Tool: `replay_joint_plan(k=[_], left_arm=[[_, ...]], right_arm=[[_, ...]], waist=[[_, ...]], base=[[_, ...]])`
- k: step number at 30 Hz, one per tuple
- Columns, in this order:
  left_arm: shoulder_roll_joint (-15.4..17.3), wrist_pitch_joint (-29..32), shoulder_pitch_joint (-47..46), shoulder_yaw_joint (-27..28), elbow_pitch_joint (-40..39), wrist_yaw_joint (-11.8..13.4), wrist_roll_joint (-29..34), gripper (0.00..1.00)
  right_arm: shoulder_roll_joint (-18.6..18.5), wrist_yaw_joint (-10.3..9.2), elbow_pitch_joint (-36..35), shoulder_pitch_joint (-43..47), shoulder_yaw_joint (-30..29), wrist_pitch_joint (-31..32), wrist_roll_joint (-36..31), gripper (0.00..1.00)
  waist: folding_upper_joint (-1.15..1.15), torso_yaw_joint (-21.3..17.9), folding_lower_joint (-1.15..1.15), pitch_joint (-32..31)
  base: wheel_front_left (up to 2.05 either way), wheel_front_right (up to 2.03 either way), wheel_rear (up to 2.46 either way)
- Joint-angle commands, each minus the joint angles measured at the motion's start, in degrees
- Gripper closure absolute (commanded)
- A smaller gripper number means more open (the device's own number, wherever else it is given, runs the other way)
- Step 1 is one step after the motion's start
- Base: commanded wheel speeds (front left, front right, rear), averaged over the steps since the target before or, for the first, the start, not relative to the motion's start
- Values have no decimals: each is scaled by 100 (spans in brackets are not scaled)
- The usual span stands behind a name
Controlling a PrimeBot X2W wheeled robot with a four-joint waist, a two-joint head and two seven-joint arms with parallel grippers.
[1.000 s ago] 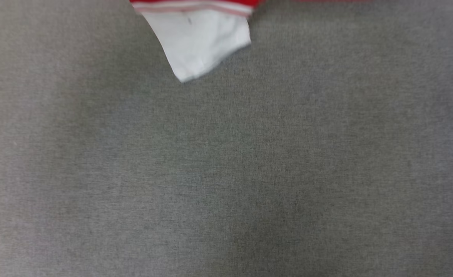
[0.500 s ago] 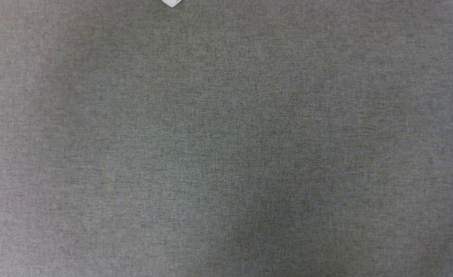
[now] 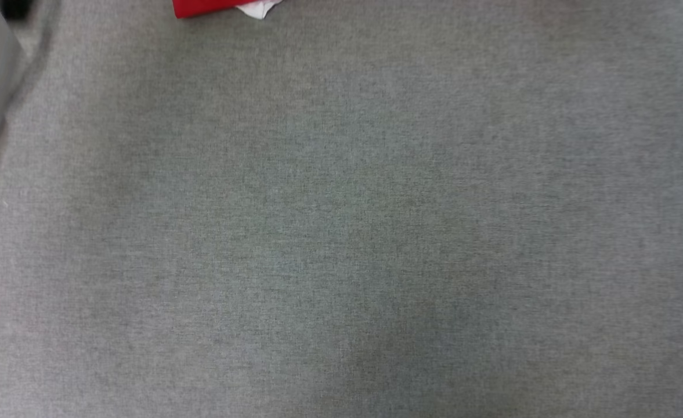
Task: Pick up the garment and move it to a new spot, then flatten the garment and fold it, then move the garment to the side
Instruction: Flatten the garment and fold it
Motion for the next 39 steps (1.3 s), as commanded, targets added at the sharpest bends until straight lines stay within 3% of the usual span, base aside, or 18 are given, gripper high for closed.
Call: replay_joint_plan(k=[1,9,22,33,39], left_arm=[[31,-32,518,-8,-146,17,-85,100],[184,-51,2729,-160,-932,255,-380,100],[884,114,5923,-585,-2218,780,-1025,100],[1499,477,7760,-850,-3520,1475,-1574,100],[1767,687,8508,-968,-4037,1797,-1888,100]], right_arm=[[16,-4,-64,387,89,-127,135,100],[-30,-4,-415,1944,437,-376,451,100],[-821,-4,-1001,4460,741,-580,1041,100],[-1474,-5,-1634,6232,590,-284,1308,100],[-1693,-6,-1977,7257,218,-130,1428,100]], waist=[[0,-45,-1,-116],[0,-26,-1,-656],[0,3,-1,-1925],[0,-55,-1,-2679],[0,-7,-1,-2950]], base=[[0,0,0],[0,0,0],[0,0,0],[0,0,0],[0,0,0]])
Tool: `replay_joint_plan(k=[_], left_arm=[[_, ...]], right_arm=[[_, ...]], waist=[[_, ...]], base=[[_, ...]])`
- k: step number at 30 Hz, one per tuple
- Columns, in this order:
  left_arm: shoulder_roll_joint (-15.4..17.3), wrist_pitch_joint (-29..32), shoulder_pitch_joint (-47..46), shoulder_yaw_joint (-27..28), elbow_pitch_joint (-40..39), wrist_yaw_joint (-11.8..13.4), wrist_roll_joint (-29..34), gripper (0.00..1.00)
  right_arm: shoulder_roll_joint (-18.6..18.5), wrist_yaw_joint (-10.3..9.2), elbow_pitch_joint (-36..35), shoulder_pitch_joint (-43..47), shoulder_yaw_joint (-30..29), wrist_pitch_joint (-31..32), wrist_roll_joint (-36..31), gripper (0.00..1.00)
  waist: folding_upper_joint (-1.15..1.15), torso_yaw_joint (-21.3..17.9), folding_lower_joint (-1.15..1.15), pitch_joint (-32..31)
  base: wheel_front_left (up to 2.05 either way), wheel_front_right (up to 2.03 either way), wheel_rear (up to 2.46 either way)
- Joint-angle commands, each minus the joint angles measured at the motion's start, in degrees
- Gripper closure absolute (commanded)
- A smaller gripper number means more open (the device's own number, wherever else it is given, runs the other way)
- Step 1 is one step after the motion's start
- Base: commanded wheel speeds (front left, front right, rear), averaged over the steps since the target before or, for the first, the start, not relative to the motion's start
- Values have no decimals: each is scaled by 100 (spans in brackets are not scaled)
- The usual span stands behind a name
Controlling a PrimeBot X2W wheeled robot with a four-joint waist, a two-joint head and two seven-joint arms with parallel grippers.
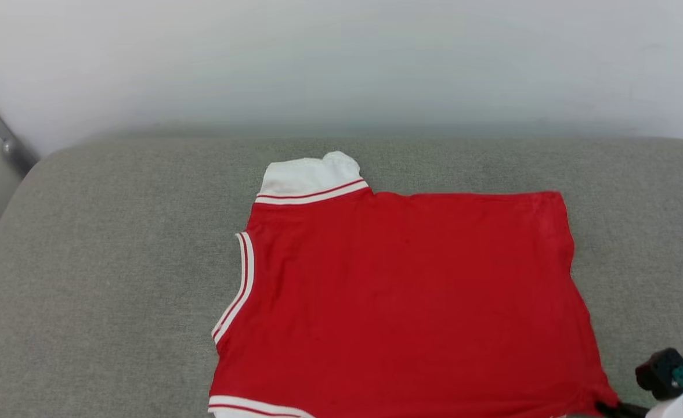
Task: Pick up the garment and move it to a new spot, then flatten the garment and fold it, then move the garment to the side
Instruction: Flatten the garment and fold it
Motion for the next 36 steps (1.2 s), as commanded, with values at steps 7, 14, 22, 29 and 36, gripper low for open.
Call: replay_joint_plan(k=[7,14,22,29,36], left_arm=[[68,184,398,-176,-210,136,-97,100],[37,244,-141,-175,-204,36,216,100],[-13,433,-1311,-68,64,-429,710,100],[-271,564,-2424,-19,689,-977,1028,100],[-573,610,-3121,-68,1707,-1513,1105,100]], right_arm=[[-52,-8,-337,1044,-681,235,-93,100],[146,-8,-596,1256,-1458,538,-424,100],[352,-7,-1053,960,-2187,979,-766,100],[454,-6,-1297,560,-2424,1326,-943,100],[610,-6,-1116,7,-2321,1654,-1004,100]], waist=[[0,49,2,-121],[0,49,2,-105],[0,-43,2,127],[0,-179,2,622],[0,-289,2,1187]], base=[[0,0,0],[0,0,0],[0,0,0],[0,0,0],[0,0,0]])
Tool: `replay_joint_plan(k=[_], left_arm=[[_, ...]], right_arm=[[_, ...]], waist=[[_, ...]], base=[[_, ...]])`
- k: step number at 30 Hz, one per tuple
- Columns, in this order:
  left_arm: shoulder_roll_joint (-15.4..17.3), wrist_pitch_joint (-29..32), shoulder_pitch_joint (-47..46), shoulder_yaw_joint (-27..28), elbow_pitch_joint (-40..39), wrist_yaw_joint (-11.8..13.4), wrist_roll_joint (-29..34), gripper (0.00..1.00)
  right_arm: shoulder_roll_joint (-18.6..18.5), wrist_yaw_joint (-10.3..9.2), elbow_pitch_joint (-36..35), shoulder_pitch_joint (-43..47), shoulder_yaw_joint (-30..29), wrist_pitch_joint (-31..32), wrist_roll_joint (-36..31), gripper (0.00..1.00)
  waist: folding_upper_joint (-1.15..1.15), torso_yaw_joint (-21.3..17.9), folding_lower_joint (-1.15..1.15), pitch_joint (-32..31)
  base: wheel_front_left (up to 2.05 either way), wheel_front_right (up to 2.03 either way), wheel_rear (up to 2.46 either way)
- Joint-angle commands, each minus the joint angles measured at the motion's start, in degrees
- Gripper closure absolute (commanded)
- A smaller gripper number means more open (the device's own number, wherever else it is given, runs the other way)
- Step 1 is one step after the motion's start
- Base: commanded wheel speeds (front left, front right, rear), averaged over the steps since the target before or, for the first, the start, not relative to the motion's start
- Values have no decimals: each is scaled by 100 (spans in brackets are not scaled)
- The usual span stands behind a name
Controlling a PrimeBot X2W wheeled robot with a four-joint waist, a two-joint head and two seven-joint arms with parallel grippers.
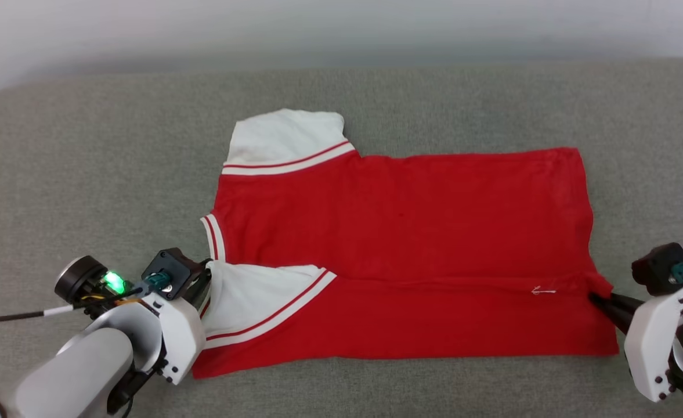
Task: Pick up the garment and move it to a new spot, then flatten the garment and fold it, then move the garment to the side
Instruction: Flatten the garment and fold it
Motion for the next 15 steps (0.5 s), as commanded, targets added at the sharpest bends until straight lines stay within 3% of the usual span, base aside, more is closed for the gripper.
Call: replay_joint_plan(k=[1,11,13,14,15], left_arm=[[-111,6,-117,-57,239,-120,30,100],[-636,-296,-214,-305,1486,-564,42,100],[-728,-393,-189,-316,1616,-605,11,100],[-757,-456,-181,-308,1671,-613,-4,65],[-768,-528,-187,-300,1721,-605,9,0]], right_arm=[[96,-4,114,-141,66,58,-7,100],[299,-5,712,-389,431,-52,69,98],[300,-5,759,-388,426,-157,124,49],[299,-5,762,-384,402,-218,130,0],[298,-5,765,-366,375,-271,139,0]], waist=[[0,-73,-1,280],[0,-41,-1,404],[0,-23,-1,289],[0,-12,-1,220],[0,2,-1,150]], base=[[0,0,0],[0,0,0],[0,0,0],[0,0,0],[0,0,0]])
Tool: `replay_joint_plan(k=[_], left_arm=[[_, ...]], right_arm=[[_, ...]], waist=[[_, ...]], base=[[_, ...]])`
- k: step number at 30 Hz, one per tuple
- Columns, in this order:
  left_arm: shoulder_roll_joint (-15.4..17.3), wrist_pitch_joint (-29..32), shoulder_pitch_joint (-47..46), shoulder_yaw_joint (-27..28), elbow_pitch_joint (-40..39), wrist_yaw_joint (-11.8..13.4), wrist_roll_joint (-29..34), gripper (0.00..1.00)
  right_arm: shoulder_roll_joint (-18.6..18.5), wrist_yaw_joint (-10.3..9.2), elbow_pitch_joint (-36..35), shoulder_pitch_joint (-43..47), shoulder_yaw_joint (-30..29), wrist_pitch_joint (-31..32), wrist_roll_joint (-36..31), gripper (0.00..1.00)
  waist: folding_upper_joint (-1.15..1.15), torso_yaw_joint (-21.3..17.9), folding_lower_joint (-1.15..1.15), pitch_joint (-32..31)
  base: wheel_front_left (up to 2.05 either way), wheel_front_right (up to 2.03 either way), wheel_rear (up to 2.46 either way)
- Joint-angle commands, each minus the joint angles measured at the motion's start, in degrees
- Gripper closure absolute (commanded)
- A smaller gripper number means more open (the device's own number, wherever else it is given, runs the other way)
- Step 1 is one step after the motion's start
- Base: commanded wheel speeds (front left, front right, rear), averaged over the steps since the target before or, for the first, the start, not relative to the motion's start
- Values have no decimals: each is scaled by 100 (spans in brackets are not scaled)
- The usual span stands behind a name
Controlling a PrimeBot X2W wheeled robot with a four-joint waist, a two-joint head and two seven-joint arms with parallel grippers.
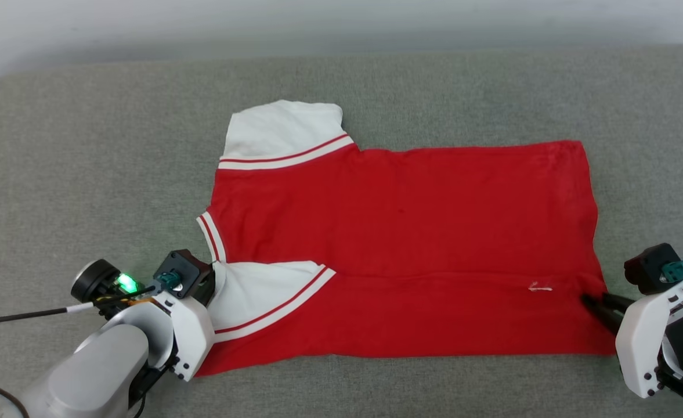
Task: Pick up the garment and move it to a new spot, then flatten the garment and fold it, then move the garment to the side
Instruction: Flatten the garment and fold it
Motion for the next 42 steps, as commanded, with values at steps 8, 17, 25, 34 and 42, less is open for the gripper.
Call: replay_joint_plan(k=[8,17,25,34,42], left_arm=[[198,-13,-135,41,-26,-15,-39,0],[664,1988,-552,-89,-1074,-208,-626,0],[859,5153,-1059,-526,-2004,-328,-2058,0],[727,6132,-1048,-887,-1725,-270,-2218,0],[596,5903,-750,-1036,-1340,-296,-2202,2]], right_arm=[[-148,-5,-192,404,-264,-316,80,0],[-59,-5,-400,696,-569,-316,-92,0],[110,-5,-494,494,-508,-226,-249,0],[227,-5,-463,107,-269,-169,-286,0],[228,-5,-330,-45,-157,-233,-239,0]], waist=[[0,235,-1,-728],[0,337,-1,-870],[0,226,-1,-683],[0,-77,-1,-375],[0,-226,-1,-274]], base=[[0,0,0],[0,0,0],[0,0,0],[0,0,0],[0,0,0]])
